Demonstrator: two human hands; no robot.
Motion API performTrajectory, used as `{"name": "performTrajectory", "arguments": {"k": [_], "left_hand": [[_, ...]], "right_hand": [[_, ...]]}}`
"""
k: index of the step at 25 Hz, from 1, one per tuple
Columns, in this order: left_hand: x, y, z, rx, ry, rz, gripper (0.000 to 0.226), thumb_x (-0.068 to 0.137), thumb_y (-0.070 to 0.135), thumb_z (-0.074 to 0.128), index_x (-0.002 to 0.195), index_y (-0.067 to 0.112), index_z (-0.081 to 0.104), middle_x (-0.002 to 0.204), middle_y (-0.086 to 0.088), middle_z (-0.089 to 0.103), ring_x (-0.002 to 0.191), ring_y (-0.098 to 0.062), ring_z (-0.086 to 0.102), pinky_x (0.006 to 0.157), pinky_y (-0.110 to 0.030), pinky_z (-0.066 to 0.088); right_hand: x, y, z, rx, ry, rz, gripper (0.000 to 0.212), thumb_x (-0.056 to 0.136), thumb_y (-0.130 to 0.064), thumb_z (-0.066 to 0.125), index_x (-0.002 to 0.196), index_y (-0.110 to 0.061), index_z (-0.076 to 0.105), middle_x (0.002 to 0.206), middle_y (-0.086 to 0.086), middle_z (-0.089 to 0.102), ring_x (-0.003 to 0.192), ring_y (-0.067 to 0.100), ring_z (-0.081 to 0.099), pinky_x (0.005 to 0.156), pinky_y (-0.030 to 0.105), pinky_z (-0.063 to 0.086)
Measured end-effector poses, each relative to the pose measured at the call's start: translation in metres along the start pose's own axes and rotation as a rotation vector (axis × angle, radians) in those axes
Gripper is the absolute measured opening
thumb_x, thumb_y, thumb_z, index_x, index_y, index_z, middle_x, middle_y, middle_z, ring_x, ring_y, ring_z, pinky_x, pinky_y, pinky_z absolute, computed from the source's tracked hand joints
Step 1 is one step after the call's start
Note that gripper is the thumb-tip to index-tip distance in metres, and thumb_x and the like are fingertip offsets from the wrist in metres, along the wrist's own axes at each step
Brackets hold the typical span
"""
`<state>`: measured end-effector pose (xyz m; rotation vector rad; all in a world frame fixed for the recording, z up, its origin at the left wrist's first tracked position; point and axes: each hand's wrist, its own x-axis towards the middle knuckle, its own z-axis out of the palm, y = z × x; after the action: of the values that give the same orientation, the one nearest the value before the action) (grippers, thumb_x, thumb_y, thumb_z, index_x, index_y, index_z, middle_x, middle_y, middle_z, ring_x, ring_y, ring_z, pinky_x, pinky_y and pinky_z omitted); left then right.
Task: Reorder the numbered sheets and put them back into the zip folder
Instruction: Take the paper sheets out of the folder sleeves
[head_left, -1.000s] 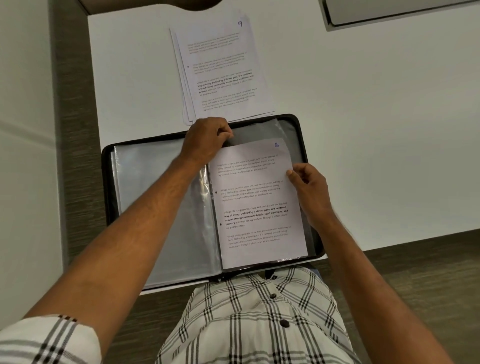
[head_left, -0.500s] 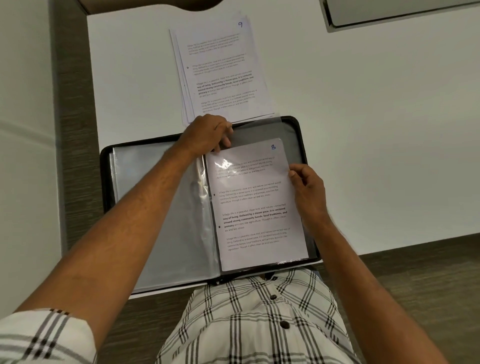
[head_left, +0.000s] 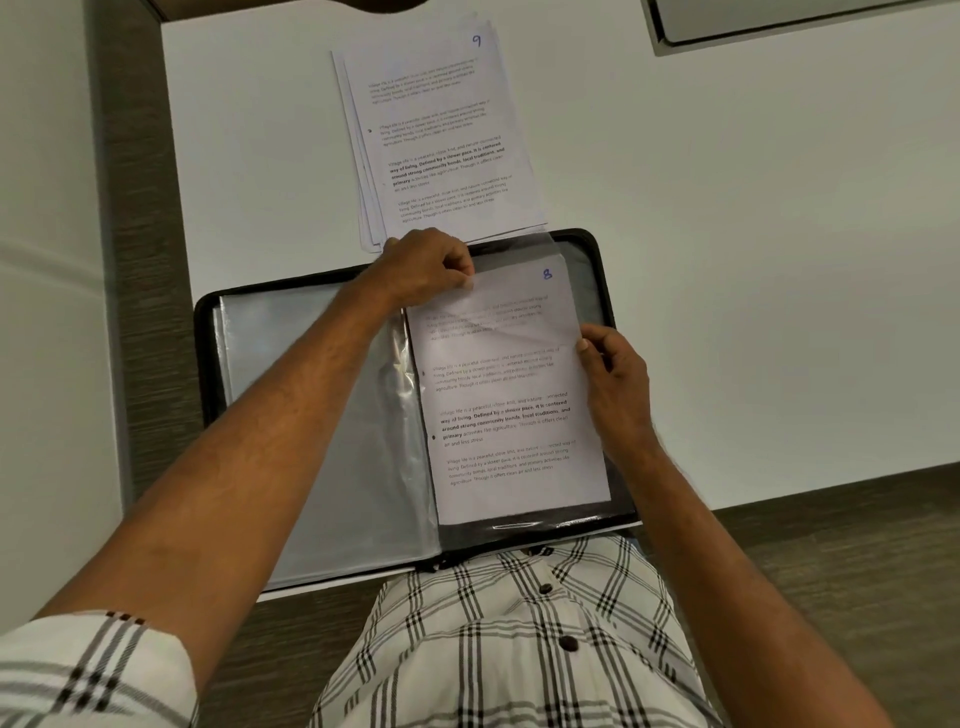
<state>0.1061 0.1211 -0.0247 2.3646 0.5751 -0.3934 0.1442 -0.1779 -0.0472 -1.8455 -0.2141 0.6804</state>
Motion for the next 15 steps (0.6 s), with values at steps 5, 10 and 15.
{"name": "performTrajectory", "arguments": {"k": [5, 10, 15], "left_hand": [[0.015, 0.006, -0.03, -0.099, 0.432, 0.014, 0.006, 0.093, 0.035, 0.066, 0.092, 0.03, 0.069, 0.096, 0.018, 0.066, 0.093, -0.006, 0.058, 0.101, -0.04, 0.031], [0.042, 0.0, -0.068, -0.334, 0.702, -0.02, 0.005, 0.089, 0.037, 0.067, 0.088, 0.033, 0.069, 0.097, 0.022, 0.062, 0.1, -0.002, 0.06, 0.099, -0.033, 0.048], [0.048, -0.016, -0.068, -0.585, 0.617, -0.112, 0.014, 0.09, 0.023, 0.072, 0.102, 0.029, 0.071, 0.121, 0.013, 0.061, 0.116, -0.006, 0.056, 0.097, -0.021, 0.048]], "right_hand": [[0.001, 0.003, -0.003, -0.061, -0.026, 0.057, 0.021, 0.109, -0.029, 0.056, 0.126, -0.022, 0.064, 0.118, -0.009, 0.072, 0.1, 0.011, 0.074, 0.084, 0.026, 0.062], [0.008, 0.001, -0.002, -0.164, -0.032, 0.12, 0.02, 0.105, -0.025, 0.062, 0.123, -0.018, 0.069, 0.11, -0.004, 0.073, 0.099, 0.009, 0.07, 0.092, 0.028, 0.06], [0.01, 0.002, 0.001, -0.154, -0.008, 0.146, 0.013, 0.106, -0.023, 0.06, 0.114, -0.019, 0.07, 0.099, -0.006, 0.075, 0.092, 0.011, 0.072, 0.091, 0.03, 0.06]]}}
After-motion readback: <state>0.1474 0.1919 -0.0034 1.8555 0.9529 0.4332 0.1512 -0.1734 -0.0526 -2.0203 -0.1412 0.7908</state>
